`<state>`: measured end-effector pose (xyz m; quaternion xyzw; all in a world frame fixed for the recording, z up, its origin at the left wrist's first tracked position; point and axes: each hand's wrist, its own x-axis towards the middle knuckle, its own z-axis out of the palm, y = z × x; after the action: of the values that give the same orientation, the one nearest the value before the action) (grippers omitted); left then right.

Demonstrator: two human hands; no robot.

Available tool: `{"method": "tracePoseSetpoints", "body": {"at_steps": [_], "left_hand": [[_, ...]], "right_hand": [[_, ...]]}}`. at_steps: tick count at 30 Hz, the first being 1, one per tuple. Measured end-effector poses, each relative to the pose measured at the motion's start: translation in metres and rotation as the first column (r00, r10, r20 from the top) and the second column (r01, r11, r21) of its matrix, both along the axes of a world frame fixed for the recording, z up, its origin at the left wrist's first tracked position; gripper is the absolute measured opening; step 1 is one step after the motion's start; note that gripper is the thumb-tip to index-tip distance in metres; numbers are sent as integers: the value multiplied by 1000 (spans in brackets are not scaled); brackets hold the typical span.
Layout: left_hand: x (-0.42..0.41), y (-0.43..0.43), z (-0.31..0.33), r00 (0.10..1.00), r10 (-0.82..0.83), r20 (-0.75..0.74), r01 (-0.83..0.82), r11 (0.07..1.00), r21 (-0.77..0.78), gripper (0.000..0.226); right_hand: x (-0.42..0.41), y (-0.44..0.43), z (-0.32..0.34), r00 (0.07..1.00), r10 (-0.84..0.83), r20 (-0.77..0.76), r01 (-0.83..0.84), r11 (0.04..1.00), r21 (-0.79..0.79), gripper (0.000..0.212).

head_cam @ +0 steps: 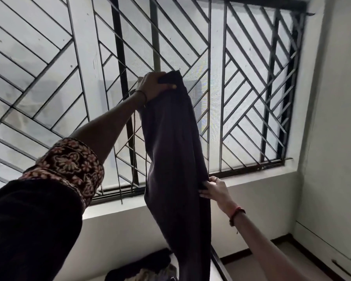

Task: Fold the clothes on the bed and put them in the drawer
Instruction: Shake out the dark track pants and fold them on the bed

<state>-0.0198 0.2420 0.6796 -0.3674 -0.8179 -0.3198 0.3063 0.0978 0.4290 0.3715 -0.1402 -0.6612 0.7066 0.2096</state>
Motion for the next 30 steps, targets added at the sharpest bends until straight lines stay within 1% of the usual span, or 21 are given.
{"method": "tracePoseSetpoints", "body": {"at_steps": [1, 3, 6, 9, 10, 14, 16, 18, 20, 21, 22, 23, 24, 25, 26, 28, 29, 30], "left_hand": [[1, 1, 2, 1000, 5, -14, -5, 1000, 0, 70], [3, 2, 5, 999, 17, -28, -17, 1000, 2, 66], [1, 3, 11, 999, 16, -37, -15, 1000, 27, 60], [-4, 3, 14, 999, 23, -32, -21, 998, 59, 49], [-7, 3, 15, 999, 20, -29, -18, 997, 70, 49], [-10, 3, 15, 999, -35, 40, 32, 996, 78, 56], [-12, -4, 14, 996, -52, 76, 47, 997, 65, 67], [-18, -13, 12, 994, -46, 95, 41, 998, 53, 70], [-25, -25, 7, 993, -30, 113, 26, 999, 34, 67], [-29, -31, 5, 992, -13, 129, 10, 1000, 19, 59], [-32, -38, 1, 990, 17, 140, -16, 1000, -4, 52], [-35, -45, -3, 989, 34, 147, -32, 999, -15, 55], [-40, -54, -8, 985, 69, 159, -66, 997, -26, 67], [-43, -62, -13, 979, 108, 175, -103, 994, -38, 78], [-46, -70, -19, 970, 151, 193, -142, 988, -60, 81], [-50, -82, -37, 948, 242, 207, -225, 969, -102, 67], [-53, -88, -50, 936, 270, 224, -256, 962, -91, 59], [-54, -93, -64, 926, 289, 242, -279, 957, -75, 57]], "right_hand": [[0, -4, -2, 1000, 24, -12, -24, 1000, -13, 9], [0, -12, -8, 998, 54, -18, -53, 998, 17, 15], [0, -20, -18, 997, 74, 17, -75, 993, 91, 37], [-7, -27, -29, 1000, -15, -14, 17, 978, 206, 62], [-11, -30, -32, 998, -61, -24, 65, 968, 241, 63], [-23, -36, -37, 968, -246, -53, 250, 915, 317, 39], [-26, -28, -43, 960, -276, -54, 279, 912, 301, 31], [-24, -16, -48, 963, -263, -63, 270, 923, 275, 20], [-16, -2, -53, 977, -196, -85, 210, 951, 225, 14], [-8, 4, -53, 985, -135, -104, 152, 972, 176, 16], [-1, 10, -53, 992, -58, -116, 72, 990, 125, 24], [6, 16, -53, 992, 20, -121, -11, 997, 70, 36], [12, 21, -52, 989, 91, -114, -86, 995, 44, 48], [18, 26, -52, 984, 150, -100, -146, 988, 44, 55], [24, 31, -50, 978, 192, -81, -186, 980, 77, 58], [30, 39, -46, 973, 230, -31, -222, 962, 162, 60], [32, 42, -45, 970, 245, 1, -240, 953, 187, 59], [34, 44, -44, 964, 264, 24, -263, 943, 202, 57]]}}
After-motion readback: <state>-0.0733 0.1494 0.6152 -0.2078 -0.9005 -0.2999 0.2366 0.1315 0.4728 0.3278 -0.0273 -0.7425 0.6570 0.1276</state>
